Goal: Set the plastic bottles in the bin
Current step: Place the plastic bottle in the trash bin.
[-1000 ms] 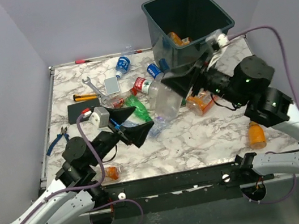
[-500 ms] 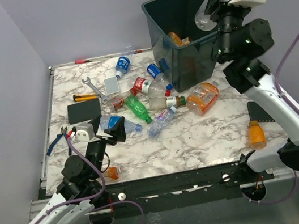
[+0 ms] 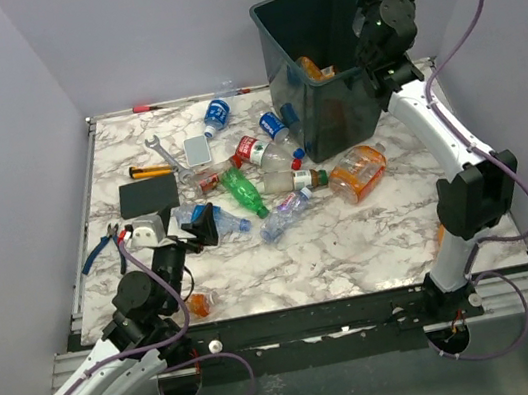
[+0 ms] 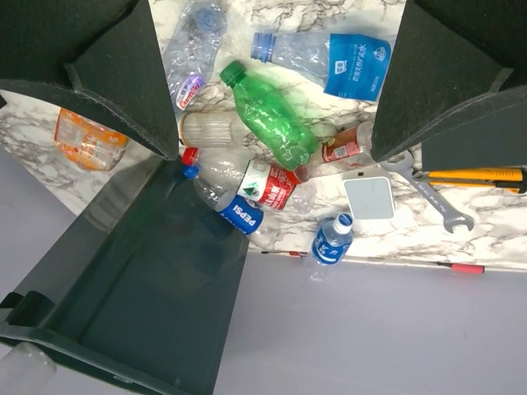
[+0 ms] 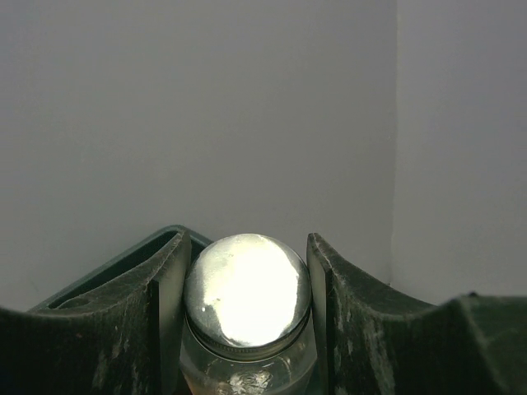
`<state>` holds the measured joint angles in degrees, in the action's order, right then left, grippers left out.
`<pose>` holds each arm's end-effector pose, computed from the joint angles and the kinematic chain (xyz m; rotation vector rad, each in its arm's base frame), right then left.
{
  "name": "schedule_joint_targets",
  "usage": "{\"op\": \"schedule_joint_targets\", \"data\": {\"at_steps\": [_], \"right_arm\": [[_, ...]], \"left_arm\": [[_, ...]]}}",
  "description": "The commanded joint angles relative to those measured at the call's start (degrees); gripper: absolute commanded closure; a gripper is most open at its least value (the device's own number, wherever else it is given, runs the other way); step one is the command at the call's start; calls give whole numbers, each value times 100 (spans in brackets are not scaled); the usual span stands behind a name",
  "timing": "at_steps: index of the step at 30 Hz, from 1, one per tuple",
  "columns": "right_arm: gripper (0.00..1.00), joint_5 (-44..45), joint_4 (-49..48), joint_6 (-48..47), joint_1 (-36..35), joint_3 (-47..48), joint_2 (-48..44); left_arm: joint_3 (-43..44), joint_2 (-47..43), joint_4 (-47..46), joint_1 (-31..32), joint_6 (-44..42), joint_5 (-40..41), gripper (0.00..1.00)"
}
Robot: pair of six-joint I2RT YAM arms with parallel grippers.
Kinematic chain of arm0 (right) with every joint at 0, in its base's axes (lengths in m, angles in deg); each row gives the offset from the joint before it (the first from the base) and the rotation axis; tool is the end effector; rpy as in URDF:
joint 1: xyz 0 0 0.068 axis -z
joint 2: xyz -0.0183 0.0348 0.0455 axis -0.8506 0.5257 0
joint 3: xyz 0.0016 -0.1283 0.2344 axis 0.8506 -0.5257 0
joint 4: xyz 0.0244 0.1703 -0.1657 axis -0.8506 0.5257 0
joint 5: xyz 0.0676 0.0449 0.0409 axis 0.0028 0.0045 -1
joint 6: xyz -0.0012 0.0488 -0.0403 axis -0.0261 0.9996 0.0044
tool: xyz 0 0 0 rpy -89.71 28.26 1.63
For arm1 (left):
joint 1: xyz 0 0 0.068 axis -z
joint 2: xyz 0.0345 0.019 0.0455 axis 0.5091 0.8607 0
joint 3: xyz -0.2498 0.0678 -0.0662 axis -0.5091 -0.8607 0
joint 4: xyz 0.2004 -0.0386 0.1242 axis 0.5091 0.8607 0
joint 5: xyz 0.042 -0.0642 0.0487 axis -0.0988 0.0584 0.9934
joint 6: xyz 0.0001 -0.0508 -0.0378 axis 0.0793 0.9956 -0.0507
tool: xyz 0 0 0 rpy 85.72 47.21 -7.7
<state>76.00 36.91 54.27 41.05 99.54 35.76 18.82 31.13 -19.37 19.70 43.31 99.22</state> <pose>0.3775 0.0825 0.4853 0.4301 1.1557 -0.2580 0.0835 -0.0565 0.2930 -0.0051 1.3896 -0.4176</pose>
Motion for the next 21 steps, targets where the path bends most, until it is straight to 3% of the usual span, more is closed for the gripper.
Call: {"op": "schedule_joint_targets", "data": {"at_steps": [1, 14, 16, 19, 20, 21], "right_arm": [[100, -234, 352, 318, 15, 304, 212], [97, 10, 1530, 1342, 210, -560, -22], [77, -7, 1714, 1459, 225, -591, -53], [34, -345, 1858, 1580, 249, -557, -161], [23, -476, 1899, 1624, 243, -500, -215], [19, -609, 1955, 1673, 239, -414, -244]], "left_arm": [[136, 25, -70, -69, 64, -185, 1], [181, 180, 6, -144, 77, -291, 1], [195, 214, 33, -139, 84, -320, 1], [199, 256, 46, -144, 74, -352, 1], [199, 266, 51, -144, 70, -352, 1], [199, 275, 48, -144, 66, -359, 1]]}}
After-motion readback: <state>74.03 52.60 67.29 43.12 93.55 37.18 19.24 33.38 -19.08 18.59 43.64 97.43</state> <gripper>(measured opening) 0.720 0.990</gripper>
